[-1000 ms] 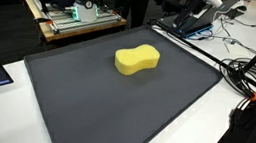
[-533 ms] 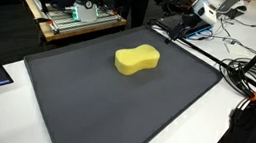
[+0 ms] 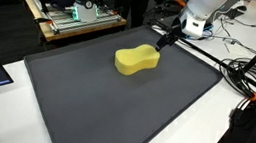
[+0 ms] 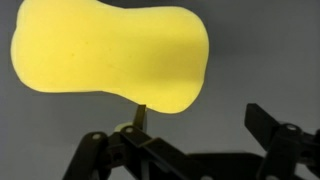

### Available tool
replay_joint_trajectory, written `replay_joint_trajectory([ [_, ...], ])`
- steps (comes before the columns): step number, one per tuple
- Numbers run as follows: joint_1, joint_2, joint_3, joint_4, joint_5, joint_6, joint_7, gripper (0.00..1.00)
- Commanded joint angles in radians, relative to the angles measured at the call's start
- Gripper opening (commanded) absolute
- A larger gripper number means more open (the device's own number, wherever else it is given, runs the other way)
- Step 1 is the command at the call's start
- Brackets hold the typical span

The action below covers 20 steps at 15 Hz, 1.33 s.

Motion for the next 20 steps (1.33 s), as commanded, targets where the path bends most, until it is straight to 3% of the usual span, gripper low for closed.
replay_joint_trajectory([
  [1, -0.057, -0.036, -0.01, -0.078, 0.098, 0.058, -0.034, 1.0],
  [11, -0.15, -0.128, -0.061, -0.295, 0.168, 0.255, -0.087, 1.0],
  [12, -0.13, -0.062, -0.067, -0.203, 0.146, 0.188, -0.057, 1.0],
  [17, -0.137, -0.097, -0.072, -0.252, 0.145, 0.23, -0.067, 1.0],
  [20, -0.153, -0.075, -0.085, -0.204, 0.151, 0.227, -0.064, 1.0],
])
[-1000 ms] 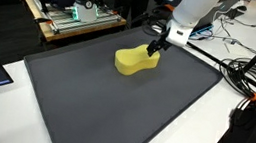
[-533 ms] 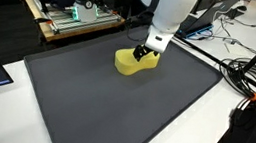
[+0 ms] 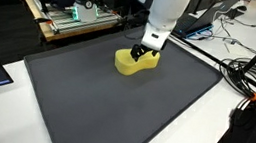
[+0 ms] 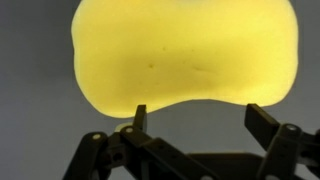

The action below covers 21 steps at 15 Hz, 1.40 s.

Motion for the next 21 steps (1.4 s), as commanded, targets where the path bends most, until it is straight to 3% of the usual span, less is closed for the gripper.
replay_joint_trajectory([
  [1, -0.016, 0.027, -0.022, 0.056, 0.022, -0.012, -0.01, 1.0],
  [7, -0.105, 0.056, -0.034, 0.082, 0.084, 0.001, -0.06, 1.0],
  [13, -0.22, 0.087, -0.024, 0.072, 0.223, 0.001, -0.154, 1.0],
  [21, -0.308, 0.046, -0.022, -0.064, 0.345, 0.074, -0.322, 1.0],
])
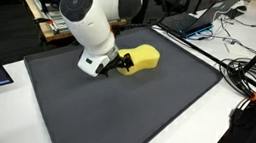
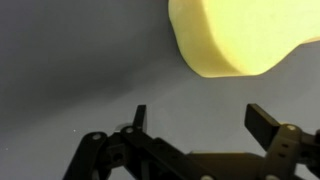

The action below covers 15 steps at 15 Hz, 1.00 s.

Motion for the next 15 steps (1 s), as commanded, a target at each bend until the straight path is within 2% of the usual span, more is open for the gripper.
replay_joint_trajectory([
  [1, -0.04, -0.041, 0.014, -0.1, 0.069, 0.068, -0.094, 1.0],
  [7, -0.099, -0.076, 0.032, -0.222, 0.166, 0.137, -0.235, 1.0],
  [11, -0.146, -0.128, 0.039, -0.303, 0.284, 0.138, -0.342, 1.0],
  [15, -0.148, -0.206, 0.019, -0.394, 0.381, 0.137, -0.474, 1.0],
])
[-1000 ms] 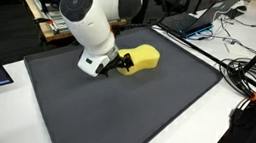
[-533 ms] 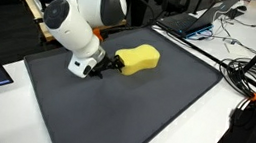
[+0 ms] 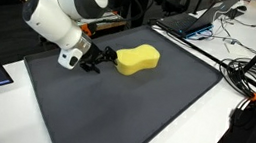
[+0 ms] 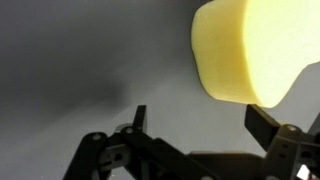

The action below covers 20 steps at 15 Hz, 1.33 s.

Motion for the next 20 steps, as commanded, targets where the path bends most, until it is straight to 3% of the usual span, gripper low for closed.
replay_joint_trajectory([
  [1, 0.0, -0.12, -0.006, -0.139, 0.092, 0.027, -0.12, 1.0],
  [5, 0.05, -0.234, -0.033, -0.274, 0.127, 0.077, -0.17, 1.0],
  [10, 0.136, -0.381, -0.052, -0.442, 0.152, 0.197, -0.135, 1.0],
  [17, 0.282, -0.544, -0.046, -0.594, 0.105, 0.406, 0.071, 1.0],
  [20, 0.341, -0.607, -0.042, -0.635, 0.017, 0.489, 0.195, 1.0],
])
